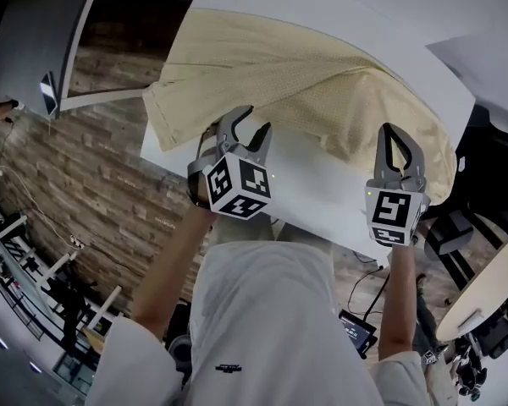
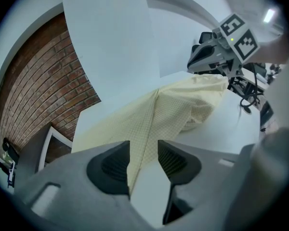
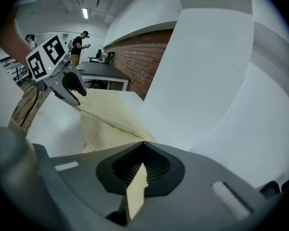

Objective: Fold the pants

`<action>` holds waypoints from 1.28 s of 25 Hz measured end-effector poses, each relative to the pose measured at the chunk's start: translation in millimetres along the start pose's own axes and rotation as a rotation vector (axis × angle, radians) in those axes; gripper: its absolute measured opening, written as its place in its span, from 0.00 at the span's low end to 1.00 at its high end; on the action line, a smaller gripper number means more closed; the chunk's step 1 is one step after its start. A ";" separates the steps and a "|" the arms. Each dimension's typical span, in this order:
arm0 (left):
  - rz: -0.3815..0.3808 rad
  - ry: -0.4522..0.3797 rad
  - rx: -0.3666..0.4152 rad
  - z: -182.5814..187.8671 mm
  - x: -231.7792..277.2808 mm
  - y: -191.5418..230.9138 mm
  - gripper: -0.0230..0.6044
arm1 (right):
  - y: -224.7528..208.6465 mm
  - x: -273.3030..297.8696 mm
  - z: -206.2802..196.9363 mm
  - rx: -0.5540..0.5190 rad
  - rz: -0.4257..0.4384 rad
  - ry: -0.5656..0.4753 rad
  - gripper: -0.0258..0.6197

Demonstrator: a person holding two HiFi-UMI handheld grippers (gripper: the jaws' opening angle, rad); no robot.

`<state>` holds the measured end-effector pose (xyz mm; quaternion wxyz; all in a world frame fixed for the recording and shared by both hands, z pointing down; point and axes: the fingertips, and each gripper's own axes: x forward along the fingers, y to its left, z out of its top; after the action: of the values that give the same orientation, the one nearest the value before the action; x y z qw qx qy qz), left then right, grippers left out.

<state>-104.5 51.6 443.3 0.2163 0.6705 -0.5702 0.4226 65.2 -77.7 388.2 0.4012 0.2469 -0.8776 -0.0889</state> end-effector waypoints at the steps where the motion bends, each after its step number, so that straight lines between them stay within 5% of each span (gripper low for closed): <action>1: 0.000 0.005 0.002 -6.7 -2.2 3.2 0.34 | 6.8 2.0 6.0 -0.004 0.009 -0.001 0.05; 20: -0.007 0.134 0.196 -125.2 7.0 39.1 0.31 | 120.2 50.9 81.8 -0.117 0.157 -0.010 0.05; 32: -0.122 0.074 0.215 -137.1 10.5 30.7 0.23 | 167.8 50.1 98.4 -0.106 0.154 0.049 0.05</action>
<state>-177.6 143.5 521.3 0.1896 0.7071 -0.4714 0.4917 -97.0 37.5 415.5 0.4407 0.1591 -0.8780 -0.0981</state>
